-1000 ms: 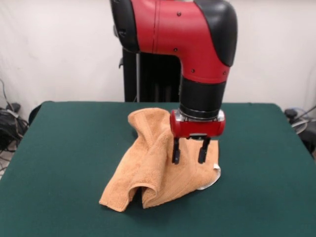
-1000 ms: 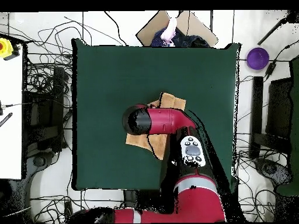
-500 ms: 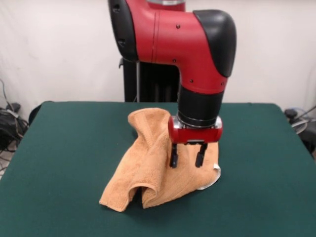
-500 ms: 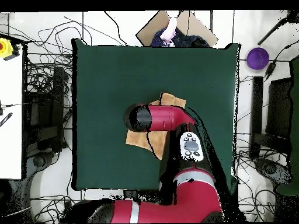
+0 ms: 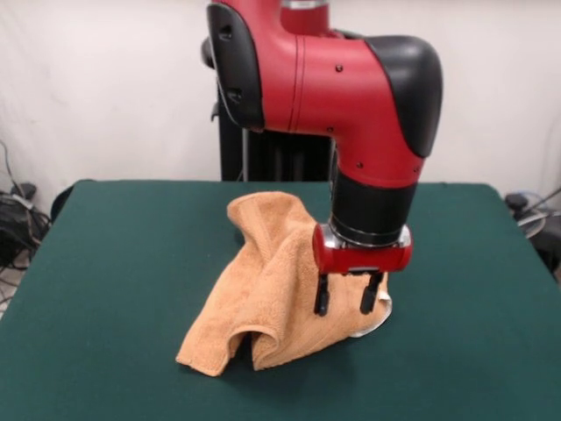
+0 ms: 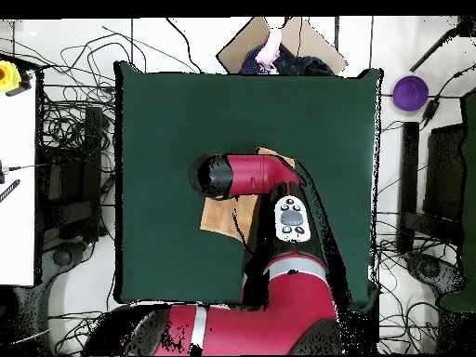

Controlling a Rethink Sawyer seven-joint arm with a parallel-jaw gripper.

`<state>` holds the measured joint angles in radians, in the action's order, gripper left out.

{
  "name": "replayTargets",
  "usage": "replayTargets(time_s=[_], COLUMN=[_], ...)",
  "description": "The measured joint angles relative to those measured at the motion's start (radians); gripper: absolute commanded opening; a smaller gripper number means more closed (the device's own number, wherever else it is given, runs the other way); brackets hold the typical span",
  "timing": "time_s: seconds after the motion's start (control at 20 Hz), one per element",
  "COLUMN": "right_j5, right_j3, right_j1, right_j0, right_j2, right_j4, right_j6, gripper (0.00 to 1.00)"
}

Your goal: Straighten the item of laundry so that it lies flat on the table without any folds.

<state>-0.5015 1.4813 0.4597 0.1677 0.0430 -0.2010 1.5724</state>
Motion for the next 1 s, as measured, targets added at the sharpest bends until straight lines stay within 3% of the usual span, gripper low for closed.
replayTargets(time_s=[1.0], right_j5=[-0.002], right_j3=[-0.041], right_j1=[-0.047], right_j0=[0.003], right_j2=[0.000], right_j4=[0.038], right_j6=[0.000], gripper=[1.00])
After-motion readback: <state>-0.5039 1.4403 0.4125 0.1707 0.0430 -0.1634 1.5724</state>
